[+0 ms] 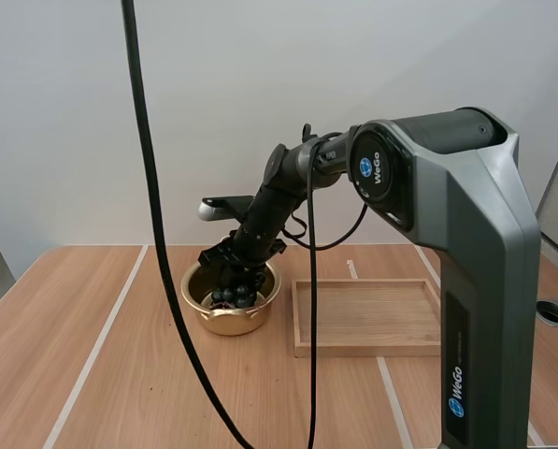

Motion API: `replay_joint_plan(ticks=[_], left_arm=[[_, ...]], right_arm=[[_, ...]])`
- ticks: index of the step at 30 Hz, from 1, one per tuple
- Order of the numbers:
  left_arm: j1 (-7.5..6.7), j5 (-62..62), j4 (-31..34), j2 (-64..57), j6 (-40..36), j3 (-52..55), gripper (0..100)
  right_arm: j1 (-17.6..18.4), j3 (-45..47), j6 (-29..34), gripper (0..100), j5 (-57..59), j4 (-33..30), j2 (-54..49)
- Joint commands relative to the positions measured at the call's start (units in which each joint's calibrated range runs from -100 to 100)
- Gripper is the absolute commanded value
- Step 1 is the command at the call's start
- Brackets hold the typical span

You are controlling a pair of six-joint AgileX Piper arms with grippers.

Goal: Open the pot, put the grape inside, and close it

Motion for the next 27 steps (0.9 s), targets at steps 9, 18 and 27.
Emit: replay_joint_plan(ticks=[9, 18, 27], left_arm=[[-0.21, -0.22, -1.06, -0.05, -0.49, -0.35, 0], [-0.21, -0.22, -1.06, -0.05, -0.49, -0.35, 0], [-0.21, -0.95, -1.06, -0.05, -0.49, -0.35, 0]], right_arm=[[-0.11, 0.21, 0.11, 100, -1.7, -0.81, -0.43], [-0.11, -0.53, 0.11, 100, -0.73, -0.57, -1.1], [-0.11, -3.06, 0.22, 100, 1.2, -1.44, -7.09]])
